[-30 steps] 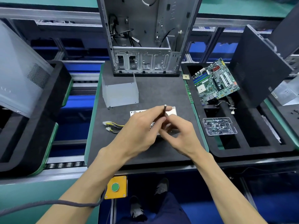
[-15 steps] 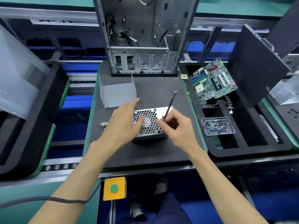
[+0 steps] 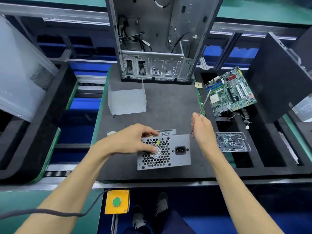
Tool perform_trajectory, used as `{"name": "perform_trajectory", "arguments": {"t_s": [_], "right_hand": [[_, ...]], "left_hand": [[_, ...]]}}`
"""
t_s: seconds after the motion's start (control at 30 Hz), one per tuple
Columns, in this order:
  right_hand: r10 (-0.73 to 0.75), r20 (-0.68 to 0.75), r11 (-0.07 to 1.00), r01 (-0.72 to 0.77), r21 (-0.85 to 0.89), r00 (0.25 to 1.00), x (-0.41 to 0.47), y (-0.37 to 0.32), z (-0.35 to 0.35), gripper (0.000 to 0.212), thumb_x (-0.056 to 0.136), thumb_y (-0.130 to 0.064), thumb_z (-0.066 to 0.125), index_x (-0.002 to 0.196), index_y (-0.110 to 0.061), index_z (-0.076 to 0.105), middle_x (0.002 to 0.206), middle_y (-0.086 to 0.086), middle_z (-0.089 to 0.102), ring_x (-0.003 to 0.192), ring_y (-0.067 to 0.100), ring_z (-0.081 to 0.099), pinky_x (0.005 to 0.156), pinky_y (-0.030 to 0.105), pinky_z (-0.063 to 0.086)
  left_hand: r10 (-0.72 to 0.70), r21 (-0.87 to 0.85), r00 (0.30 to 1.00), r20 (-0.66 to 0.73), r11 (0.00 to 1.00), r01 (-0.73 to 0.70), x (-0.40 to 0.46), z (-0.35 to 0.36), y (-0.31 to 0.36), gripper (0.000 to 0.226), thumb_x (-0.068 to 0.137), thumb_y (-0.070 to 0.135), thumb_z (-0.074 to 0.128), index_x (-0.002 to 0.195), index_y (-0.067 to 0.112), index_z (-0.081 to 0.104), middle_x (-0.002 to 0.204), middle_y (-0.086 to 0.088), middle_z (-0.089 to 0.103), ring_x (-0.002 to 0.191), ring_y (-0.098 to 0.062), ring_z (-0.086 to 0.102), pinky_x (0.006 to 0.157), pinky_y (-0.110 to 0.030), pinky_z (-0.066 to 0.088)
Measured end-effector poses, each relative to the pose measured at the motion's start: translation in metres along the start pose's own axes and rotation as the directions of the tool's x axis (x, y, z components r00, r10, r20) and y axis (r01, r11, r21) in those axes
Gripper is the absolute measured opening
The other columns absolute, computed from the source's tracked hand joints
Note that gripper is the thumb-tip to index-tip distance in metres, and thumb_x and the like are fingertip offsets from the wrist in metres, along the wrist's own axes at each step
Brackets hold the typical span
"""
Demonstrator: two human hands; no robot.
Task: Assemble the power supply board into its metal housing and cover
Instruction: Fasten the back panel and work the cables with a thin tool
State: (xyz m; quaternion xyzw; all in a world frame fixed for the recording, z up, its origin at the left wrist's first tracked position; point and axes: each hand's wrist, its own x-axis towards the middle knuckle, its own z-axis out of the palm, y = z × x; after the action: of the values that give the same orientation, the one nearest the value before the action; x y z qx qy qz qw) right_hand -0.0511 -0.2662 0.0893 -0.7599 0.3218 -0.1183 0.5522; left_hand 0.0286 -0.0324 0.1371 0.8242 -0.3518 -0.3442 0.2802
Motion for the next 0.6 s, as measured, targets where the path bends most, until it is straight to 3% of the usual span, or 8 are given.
{"name": "perform_trajectory", "arguments": {"t_s": [0.03,0.1,0.17,0.23,0.37,0.43,0.5,0.6], "right_hand": [[0.061,0.025,0.998,-0.061,-0.018,0.998,0.007,0.003,0.001,0.035,0.102,-0.036,0.042,0.072,-0.019,0.04,0.067,-0.001,0.044,0.065,0.022,0.042,0.071,0.041,0.039],[0.152,0.072,0.988,-0.152,0.007,0.986,0.02,0.008,0.003,0.037,0.107,-0.027,0.042,0.072,-0.015,0.045,0.069,0.003,0.05,0.06,0.02,0.048,0.069,0.04,0.045],[0.173,0.102,0.982,-0.18,0.061,0.98,0.029,0.011,0.005,0.037,0.109,-0.022,0.041,0.073,-0.014,0.045,0.069,0.004,0.051,0.056,0.018,0.048,0.062,0.037,0.046],[0.141,0.103,0.987,-0.148,0.063,0.985,0.037,0.011,0.006,0.035,0.106,-0.022,0.041,0.072,-0.016,0.041,0.062,0.0,0.046,0.05,0.016,0.043,0.057,0.033,0.041],[0.147,0.12,0.987,-0.154,0.048,0.982,0.053,0.003,0.005,0.012,0.075,-0.031,0.037,0.067,-0.025,0.03,0.057,-0.007,0.032,0.056,0.016,0.023,0.055,0.033,0.02],[0.13,0.115,0.991,-0.127,-0.035,0.985,0.061,0.005,0.008,0.012,0.077,-0.031,0.036,0.068,-0.022,0.035,0.064,-0.001,0.036,0.062,0.02,0.025,0.059,0.034,0.02],[0.07,0.122,0.976,-0.043,-0.213,0.99,0.066,0.013,0.014,0.024,0.094,-0.025,0.034,0.075,-0.013,0.044,0.071,0.004,0.046,0.063,0.021,0.034,0.059,0.037,0.026],[0.072,0.144,0.917,-0.009,-0.399,0.987,0.072,0.031,0.023,0.03,0.104,-0.021,0.032,0.079,-0.01,0.044,0.079,0.007,0.056,0.069,0.022,0.045,0.063,0.039,0.033]], "left_hand": [[0.027,0.054,1.0,0.006,0.998,-0.028,-0.001,0.001,0.004,0.056,0.084,0.042,0.079,0.135,0.029,0.061,0.116,0.018,0.065,0.1,0.011,0.058,0.085,-0.003,0.039],[0.082,0.134,0.997,0.0,0.988,-0.082,-0.002,0.006,0.012,0.048,0.088,0.04,0.075,0.132,0.028,0.062,0.115,0.02,0.061,0.099,0.017,0.055,0.081,0.0,0.037],[0.134,0.207,0.991,0.017,0.969,-0.135,-0.001,0.015,0.016,0.044,0.092,0.04,0.07,0.132,0.025,0.06,0.12,0.01,0.061,0.109,-0.003,0.056,0.095,-0.02,0.043],[0.145,0.285,0.989,0.011,0.948,-0.142,0.0,0.024,0.017,0.044,0.096,0.04,0.064,0.136,0.024,0.055,0.117,0.003,0.056,0.11,-0.015,0.055,0.098,-0.035,0.044],[0.163,0.349,0.985,-0.058,0.928,-0.133,0.005,0.037,0.006,0.047,0.1,0.037,0.057,0.142,0.024,0.045,0.121,0.004,0.05,0.111,-0.017,0.054,0.095,-0.036,0.045],[0.14,0.366,0.987,-0.073,0.925,-0.104,0.005,0.042,-0.004,0.046,0.1,0.037,0.057,0.142,0.024,0.044,0.124,0.006,0.05,0.113,-0.016,0.054,0.093,-0.034,0.045],[0.107,0.402,0.992,-0.062,0.913,-0.073,0.006,0.051,-0.013,0.04,0.096,0.034,0.061,0.132,0.026,0.047,0.123,0.008,0.052,0.112,-0.016,0.055,0.087,-0.033,0.045],[0.05,0.46,0.999,-0.004,0.887,-0.043,0.008,0.064,-0.019,0.034,0.089,0.03,0.062,0.118,0.028,0.046,0.119,0.011,0.053,0.108,-0.016,0.056,0.079,-0.033,0.042]]}}
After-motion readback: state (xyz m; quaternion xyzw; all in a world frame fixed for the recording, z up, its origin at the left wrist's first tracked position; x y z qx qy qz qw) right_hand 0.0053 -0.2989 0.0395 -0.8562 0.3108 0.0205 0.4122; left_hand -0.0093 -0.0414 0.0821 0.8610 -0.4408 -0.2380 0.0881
